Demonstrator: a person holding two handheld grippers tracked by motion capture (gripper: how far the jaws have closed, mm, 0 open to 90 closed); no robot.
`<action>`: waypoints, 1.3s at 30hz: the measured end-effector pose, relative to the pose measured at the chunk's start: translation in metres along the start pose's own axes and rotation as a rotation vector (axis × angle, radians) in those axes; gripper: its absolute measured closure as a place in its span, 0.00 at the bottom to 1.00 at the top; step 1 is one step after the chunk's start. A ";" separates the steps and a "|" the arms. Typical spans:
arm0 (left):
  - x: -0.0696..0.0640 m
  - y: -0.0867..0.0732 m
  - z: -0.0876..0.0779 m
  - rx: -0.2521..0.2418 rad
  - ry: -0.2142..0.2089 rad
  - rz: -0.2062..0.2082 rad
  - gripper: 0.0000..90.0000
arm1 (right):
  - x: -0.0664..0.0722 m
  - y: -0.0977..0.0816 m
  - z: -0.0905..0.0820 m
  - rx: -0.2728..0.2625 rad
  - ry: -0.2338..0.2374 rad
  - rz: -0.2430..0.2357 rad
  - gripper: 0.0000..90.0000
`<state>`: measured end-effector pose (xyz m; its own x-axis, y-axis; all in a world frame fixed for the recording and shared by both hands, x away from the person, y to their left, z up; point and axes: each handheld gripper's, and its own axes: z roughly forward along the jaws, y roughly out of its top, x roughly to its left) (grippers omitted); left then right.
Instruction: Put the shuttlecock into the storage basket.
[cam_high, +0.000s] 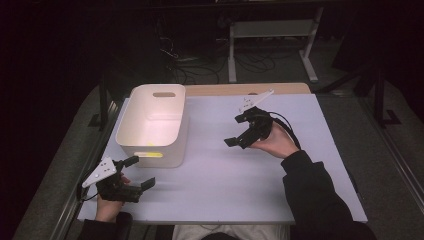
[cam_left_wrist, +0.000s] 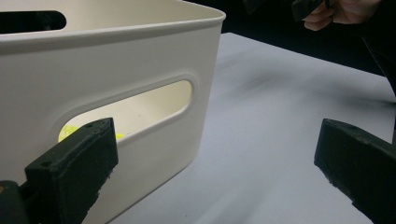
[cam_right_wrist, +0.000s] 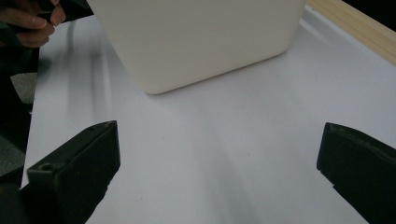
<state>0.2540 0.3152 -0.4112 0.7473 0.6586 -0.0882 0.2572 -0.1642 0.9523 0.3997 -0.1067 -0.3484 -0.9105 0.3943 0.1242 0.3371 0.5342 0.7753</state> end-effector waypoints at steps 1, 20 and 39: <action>0.000 0.000 0.000 0.000 0.000 0.000 0.00 | 0.000 -0.001 -0.001 0.000 0.000 -0.001 0.00; 0.000 0.000 0.000 -0.002 0.001 -0.001 0.00 | 0.003 -0.021 -0.023 -0.037 -0.027 0.007 0.00; 0.000 0.000 0.000 -0.004 0.002 0.001 0.00 | 0.005 -0.050 -0.041 -0.062 -0.058 0.042 0.00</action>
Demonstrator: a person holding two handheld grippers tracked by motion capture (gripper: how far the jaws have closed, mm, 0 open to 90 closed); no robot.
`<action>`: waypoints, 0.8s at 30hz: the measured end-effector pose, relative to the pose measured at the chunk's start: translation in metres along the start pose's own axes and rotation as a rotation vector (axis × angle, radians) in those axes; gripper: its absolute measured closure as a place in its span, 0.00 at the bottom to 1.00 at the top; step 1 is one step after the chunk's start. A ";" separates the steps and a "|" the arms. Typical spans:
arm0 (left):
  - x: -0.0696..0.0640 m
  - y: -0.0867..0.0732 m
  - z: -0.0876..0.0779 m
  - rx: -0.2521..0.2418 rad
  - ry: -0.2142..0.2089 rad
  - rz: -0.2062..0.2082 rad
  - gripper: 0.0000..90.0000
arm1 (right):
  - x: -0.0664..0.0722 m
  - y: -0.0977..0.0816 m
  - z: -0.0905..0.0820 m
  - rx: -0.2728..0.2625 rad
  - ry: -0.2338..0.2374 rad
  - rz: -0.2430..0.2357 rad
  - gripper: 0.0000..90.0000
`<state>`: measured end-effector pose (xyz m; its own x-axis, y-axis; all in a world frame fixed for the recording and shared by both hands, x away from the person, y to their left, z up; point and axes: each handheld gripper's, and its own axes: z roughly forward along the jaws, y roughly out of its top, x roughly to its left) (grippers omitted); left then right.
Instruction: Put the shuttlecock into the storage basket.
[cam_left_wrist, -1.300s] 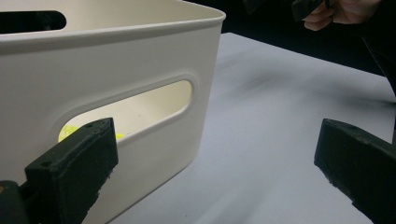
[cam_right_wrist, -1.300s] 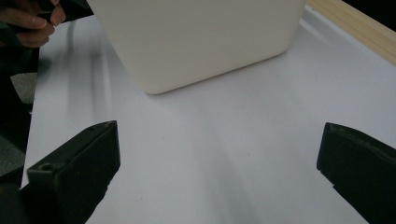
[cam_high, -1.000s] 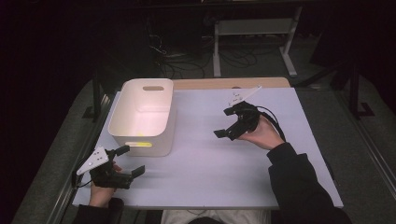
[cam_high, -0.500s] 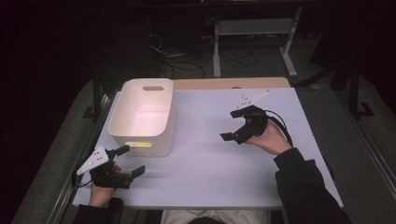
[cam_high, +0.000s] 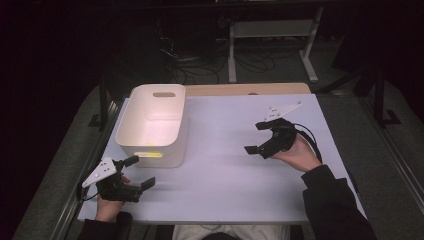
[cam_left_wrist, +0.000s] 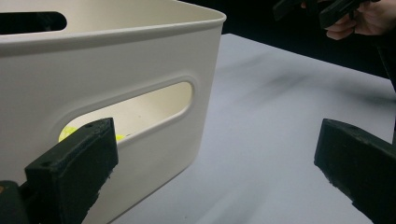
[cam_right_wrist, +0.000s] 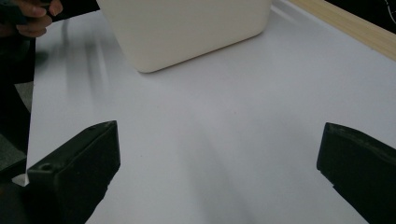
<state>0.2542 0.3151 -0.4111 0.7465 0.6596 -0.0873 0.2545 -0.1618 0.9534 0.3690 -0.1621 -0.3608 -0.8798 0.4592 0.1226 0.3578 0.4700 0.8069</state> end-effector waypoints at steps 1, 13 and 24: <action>0.000 0.000 0.000 0.000 0.000 0.000 0.00 | 0.000 -0.002 -0.001 0.001 -0.001 0.002 0.00; 0.000 0.000 0.000 -0.001 0.000 0.000 0.00 | 0.002 -0.026 -0.013 -0.003 -0.026 0.036 0.00; 0.000 0.000 0.000 -0.002 -0.001 0.001 0.00 | 0.008 -0.046 -0.026 -0.033 -0.068 0.056 0.00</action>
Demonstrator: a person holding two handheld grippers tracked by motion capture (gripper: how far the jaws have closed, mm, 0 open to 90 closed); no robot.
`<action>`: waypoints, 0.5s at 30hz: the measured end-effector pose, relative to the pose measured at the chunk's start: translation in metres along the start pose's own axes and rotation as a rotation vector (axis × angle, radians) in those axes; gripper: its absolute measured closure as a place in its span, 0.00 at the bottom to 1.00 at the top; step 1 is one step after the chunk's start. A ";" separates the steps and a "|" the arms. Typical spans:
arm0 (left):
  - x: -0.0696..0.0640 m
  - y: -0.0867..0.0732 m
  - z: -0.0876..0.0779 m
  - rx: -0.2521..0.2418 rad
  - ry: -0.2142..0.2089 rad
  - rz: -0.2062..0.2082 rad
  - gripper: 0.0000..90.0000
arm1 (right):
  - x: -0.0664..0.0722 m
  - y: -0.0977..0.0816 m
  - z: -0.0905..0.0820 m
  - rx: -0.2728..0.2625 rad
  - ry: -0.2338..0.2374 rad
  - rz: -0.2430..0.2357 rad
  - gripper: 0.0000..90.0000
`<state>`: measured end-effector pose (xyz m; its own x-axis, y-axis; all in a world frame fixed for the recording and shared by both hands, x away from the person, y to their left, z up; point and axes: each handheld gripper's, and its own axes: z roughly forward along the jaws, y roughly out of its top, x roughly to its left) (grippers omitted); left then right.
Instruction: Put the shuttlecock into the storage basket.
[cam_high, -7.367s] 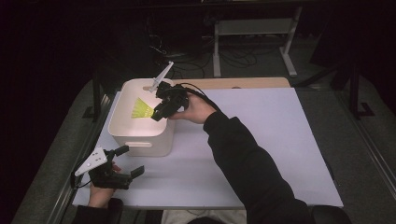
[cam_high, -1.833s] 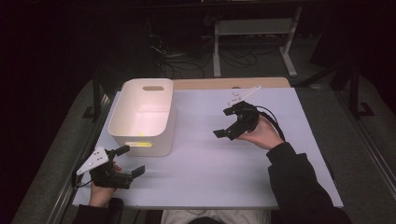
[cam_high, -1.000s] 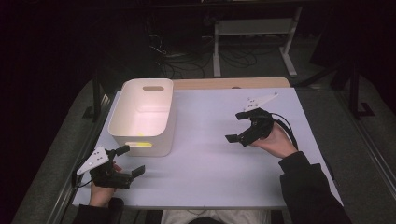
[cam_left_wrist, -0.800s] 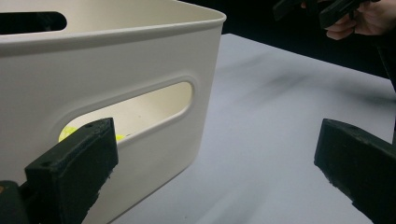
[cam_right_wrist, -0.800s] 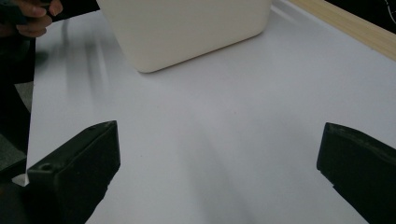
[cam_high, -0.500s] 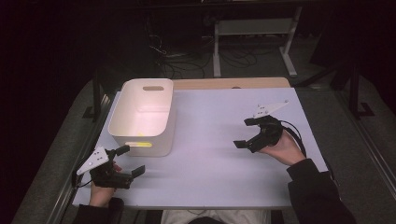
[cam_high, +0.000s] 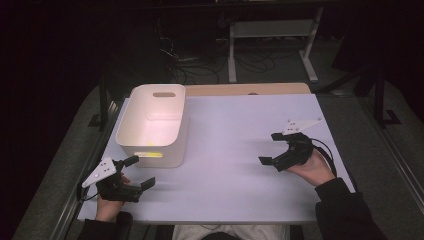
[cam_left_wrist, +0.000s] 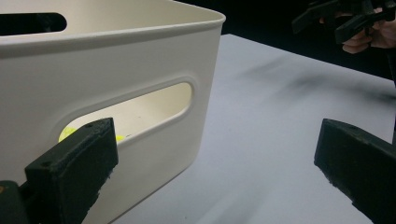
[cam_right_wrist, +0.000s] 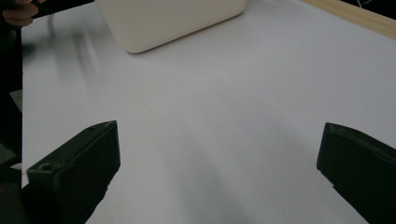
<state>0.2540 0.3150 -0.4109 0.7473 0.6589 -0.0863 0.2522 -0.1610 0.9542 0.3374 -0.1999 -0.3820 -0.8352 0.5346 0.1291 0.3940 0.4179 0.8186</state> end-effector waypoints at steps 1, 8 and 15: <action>0.000 0.000 0.000 0.000 0.000 0.000 0.00 | 0.000 -0.002 -0.002 -0.004 -0.003 0.004 0.00; 0.000 0.000 0.000 0.000 0.001 -0.003 0.00 | -0.001 -0.020 -0.018 -0.042 -0.034 0.036 0.00; 0.000 0.000 0.000 0.000 0.001 -0.003 0.00 | -0.002 -0.034 -0.024 -0.058 -0.068 0.055 0.00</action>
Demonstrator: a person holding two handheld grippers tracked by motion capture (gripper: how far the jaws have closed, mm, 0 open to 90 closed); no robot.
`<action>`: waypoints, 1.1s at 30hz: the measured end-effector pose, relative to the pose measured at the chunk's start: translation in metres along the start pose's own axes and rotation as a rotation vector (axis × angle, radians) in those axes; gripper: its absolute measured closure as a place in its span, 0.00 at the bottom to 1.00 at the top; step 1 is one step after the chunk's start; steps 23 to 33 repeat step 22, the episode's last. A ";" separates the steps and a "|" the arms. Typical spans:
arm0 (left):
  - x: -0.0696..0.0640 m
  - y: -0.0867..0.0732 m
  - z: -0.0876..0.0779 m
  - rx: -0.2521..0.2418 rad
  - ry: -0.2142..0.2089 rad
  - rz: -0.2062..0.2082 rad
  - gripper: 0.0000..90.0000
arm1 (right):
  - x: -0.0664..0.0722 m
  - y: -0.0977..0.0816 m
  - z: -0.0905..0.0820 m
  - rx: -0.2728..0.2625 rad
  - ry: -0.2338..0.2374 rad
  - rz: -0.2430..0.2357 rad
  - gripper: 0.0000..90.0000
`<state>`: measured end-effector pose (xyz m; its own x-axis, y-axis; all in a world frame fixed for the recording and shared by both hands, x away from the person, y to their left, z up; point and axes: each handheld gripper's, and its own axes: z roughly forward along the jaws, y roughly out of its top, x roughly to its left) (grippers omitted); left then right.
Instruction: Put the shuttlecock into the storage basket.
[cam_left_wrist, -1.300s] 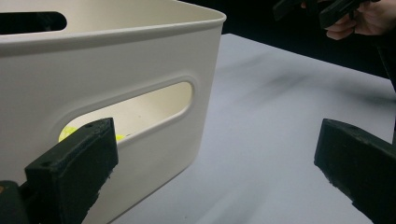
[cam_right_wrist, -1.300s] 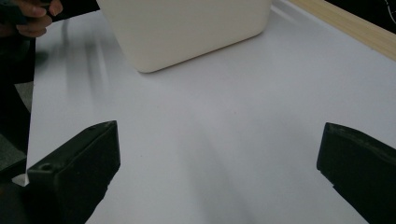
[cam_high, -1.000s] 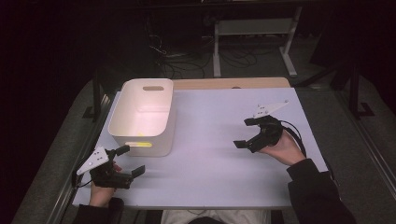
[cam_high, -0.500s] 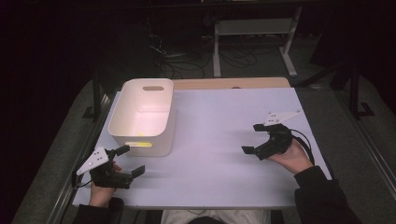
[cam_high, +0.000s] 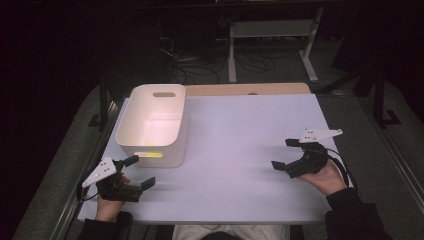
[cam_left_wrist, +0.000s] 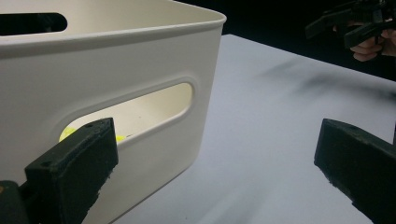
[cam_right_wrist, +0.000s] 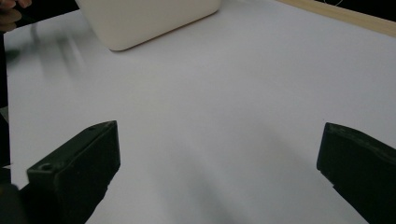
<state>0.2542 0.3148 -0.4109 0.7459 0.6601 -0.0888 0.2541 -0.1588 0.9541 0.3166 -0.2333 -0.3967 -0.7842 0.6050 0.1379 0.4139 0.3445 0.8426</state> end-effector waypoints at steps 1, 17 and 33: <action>0.000 0.000 0.000 0.000 0.000 0.000 0.00 | 0.000 -0.002 -0.001 -0.003 -0.002 0.001 0.00; 0.000 0.000 0.000 0.001 0.000 0.002 0.00 | 0.001 -0.024 -0.008 -0.016 -0.039 0.006 0.00; 0.000 0.000 0.000 0.000 0.001 0.003 0.00 | 0.000 -0.027 -0.008 -0.020 -0.046 0.007 0.00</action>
